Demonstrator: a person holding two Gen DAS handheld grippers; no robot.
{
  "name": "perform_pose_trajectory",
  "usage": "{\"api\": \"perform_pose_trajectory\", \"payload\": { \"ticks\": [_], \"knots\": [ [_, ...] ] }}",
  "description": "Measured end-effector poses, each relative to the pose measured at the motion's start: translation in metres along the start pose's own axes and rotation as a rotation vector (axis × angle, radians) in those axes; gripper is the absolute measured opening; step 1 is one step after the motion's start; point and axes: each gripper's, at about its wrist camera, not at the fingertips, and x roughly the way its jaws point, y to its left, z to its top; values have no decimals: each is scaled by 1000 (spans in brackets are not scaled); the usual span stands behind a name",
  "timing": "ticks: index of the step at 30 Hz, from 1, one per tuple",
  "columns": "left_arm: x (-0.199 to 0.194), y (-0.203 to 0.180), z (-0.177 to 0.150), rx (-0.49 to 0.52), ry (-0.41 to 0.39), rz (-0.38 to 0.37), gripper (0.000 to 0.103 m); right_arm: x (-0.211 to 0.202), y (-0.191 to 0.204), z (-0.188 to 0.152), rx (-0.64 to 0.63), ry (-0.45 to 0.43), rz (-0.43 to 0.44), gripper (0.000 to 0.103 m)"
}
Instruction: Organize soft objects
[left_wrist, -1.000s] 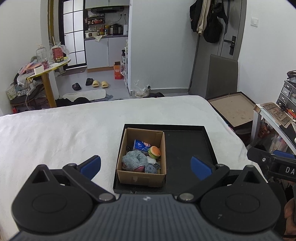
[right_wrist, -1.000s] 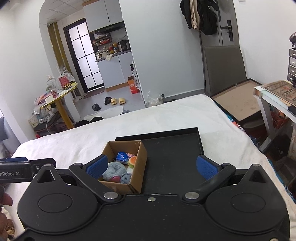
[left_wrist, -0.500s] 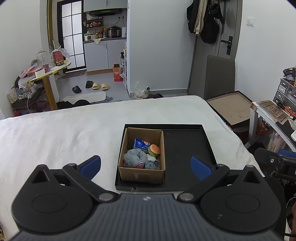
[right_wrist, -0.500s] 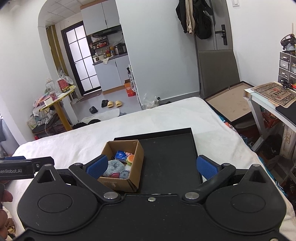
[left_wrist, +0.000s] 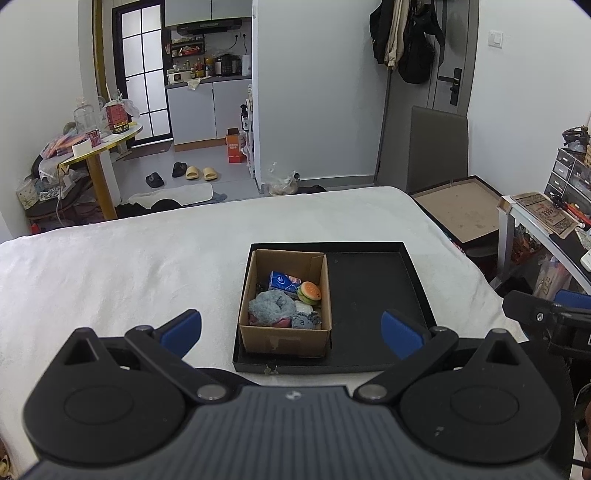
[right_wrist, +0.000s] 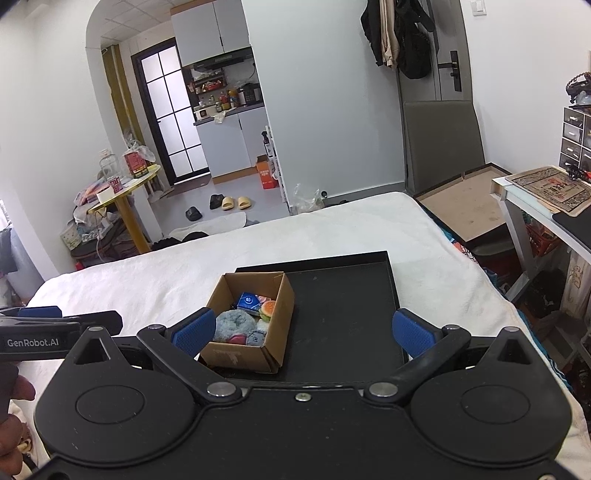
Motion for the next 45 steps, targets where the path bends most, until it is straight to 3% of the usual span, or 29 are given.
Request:
{"api": "perform_pose_trajectory", "payload": {
  "ticks": [45],
  "knots": [
    [4, -3, -6, 5, 19, -10, 103, -1, -4, -4, 14, 12, -49, 103]
  ]
}}
